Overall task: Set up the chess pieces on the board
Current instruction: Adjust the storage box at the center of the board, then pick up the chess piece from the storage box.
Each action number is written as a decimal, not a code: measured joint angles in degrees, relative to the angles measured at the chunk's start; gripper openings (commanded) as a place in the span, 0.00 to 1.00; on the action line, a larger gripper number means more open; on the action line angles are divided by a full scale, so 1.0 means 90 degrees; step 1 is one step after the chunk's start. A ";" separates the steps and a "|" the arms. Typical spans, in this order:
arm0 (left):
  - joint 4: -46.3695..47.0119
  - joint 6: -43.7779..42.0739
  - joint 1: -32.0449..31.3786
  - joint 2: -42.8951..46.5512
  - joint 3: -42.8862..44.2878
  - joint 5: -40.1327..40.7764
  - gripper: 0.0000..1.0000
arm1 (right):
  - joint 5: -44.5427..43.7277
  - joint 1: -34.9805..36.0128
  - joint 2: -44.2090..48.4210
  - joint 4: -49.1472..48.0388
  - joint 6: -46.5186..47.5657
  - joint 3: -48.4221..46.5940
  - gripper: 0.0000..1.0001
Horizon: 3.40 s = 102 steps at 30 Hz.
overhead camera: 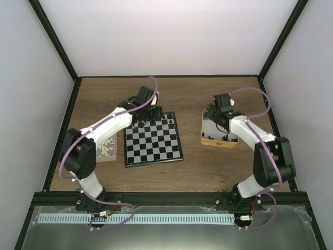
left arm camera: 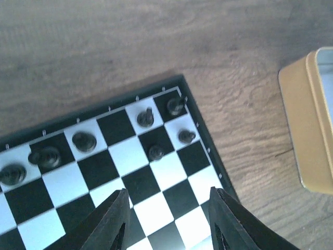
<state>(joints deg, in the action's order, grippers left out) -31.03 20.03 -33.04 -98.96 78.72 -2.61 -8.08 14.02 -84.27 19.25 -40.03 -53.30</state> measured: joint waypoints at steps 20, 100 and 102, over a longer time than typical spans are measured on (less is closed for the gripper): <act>0.0299 0.0231 0.0000 0.1190 -0.1207 -0.0146 0.45 | -0.0223 -0.0583 -0.2691 -0.0102 -0.1535 -0.1865 0.48; 0.0362 0.0109 0.0000 0.1190 -0.1304 -0.0282 0.46 | -0.0318 -0.0544 -0.0916 0.0629 0.0534 -0.0012 0.34; 0.0364 0.0109 0.0000 0.1190 -0.1304 -0.0272 0.47 | -0.0372 -0.0573 -0.0935 0.0573 0.0512 -0.0015 0.34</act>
<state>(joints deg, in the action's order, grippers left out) -27.75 21.02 -33.04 -88.25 66.98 -5.06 -11.42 8.86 -92.68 24.40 -35.42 -53.43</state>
